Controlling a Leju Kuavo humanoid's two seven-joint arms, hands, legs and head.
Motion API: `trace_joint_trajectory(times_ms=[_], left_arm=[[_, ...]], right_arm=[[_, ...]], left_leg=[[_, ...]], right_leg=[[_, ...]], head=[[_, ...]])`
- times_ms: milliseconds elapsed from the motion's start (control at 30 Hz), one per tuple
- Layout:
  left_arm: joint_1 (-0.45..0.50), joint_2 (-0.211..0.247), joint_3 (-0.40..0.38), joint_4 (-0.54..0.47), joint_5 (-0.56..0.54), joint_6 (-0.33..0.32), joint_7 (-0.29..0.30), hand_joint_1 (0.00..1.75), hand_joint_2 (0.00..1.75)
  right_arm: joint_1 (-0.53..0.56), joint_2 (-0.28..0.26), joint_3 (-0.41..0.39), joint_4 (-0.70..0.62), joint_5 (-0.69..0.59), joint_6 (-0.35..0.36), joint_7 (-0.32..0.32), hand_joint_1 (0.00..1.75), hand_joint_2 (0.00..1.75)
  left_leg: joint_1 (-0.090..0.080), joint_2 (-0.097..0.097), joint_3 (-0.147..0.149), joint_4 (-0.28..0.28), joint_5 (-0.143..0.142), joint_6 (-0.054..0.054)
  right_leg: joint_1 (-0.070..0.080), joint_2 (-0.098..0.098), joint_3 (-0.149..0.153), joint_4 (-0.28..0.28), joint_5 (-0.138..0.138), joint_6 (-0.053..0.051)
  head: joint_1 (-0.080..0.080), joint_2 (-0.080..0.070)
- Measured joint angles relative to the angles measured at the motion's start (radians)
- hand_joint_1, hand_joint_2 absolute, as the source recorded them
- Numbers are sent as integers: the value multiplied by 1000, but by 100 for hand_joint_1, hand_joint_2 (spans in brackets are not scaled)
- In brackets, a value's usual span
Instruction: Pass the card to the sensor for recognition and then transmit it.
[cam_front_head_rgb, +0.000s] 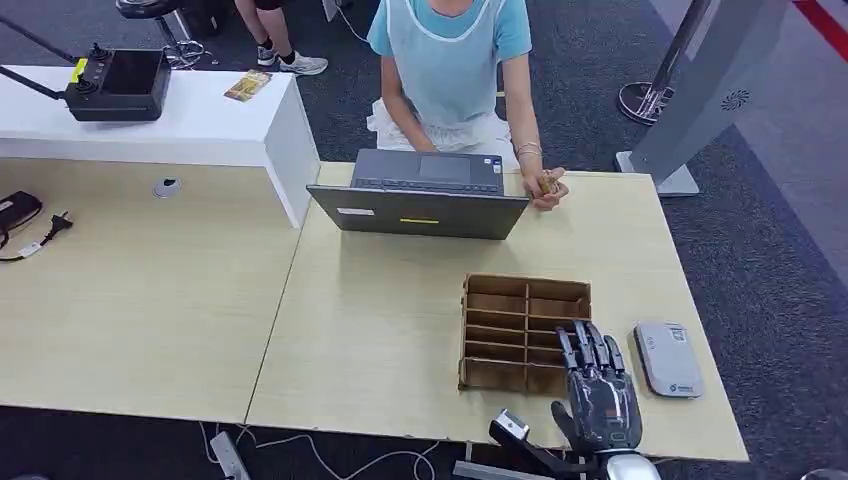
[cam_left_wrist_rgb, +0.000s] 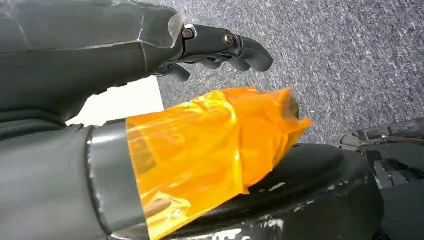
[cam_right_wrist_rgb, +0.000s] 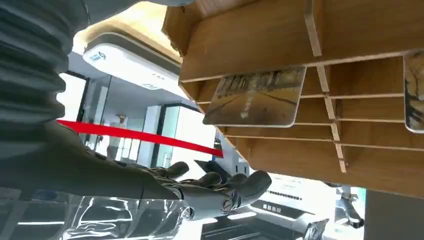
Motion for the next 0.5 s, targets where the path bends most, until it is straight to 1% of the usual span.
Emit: trace_joint_trajectory(times_ms=[133, 267, 300, 333, 367, 433, 500], left_arm=[[0, 0, 0, 0, 0, 0, 0, 0, 0], [0, 0, 0, 0, 0, 0, 0, 0, 0], [0, 0, 0, 0, 0, 0, 0, 0, 0], [0, 0, 0, 0, 0, 0, 0, 0, 0], [0, 0, 0, 0, 0, 0, 0, 0, 0], [0, 0, 0, 0, 0, 0, 0, 0, 0], [0, 0, 0, 0, 0, 0, 0, 0, 0]], right_arm=[[0, 2, -2, -2, 4, -6, -2, 12, 175], [1, 5, -3, -5, 5, -9, -3, 16, 175], [1, 5, -3, -5, 6, -10, -3, 19, 175], [1, 5, -3, -5, 6, -10, -3, 33, 175], [2, 6, -3, -6, 6, -11, -3, 37, 175], [2, 6, -3, -8, 7, -13, -5, 35, 175], [2, 7, -3, -8, 8, -19, -5, 37, 175]], left_leg=[[0, 0, 0, 0, 0, 0], [0, 0, 0, 0, 0, 0], [0, 0, 0, 0, 0, 0], [0, 0, 0, 0, 0, 0], [0, 0, 0, 0, 0, 0], [0, 0, 0, 0, 0, 0], [0, 0, 0, 0, 0, 0]], right_leg=[[0, 0, 0, 0, 0, 0], [0, 0, 0, 0, 0, 0], [0, 0, 0, 0, 0, 0], [0, 0, 0, 0, 0, 0], [0, 0, 0, 0, 0, 0], [0, 0, 0, 0, 0, 0], [0, 0, 0, 0, 0, 0]], head=[[0, 0], [0, 0], [0, 0], [0, 0], [0, 0], [0, 0], [0, 0]])
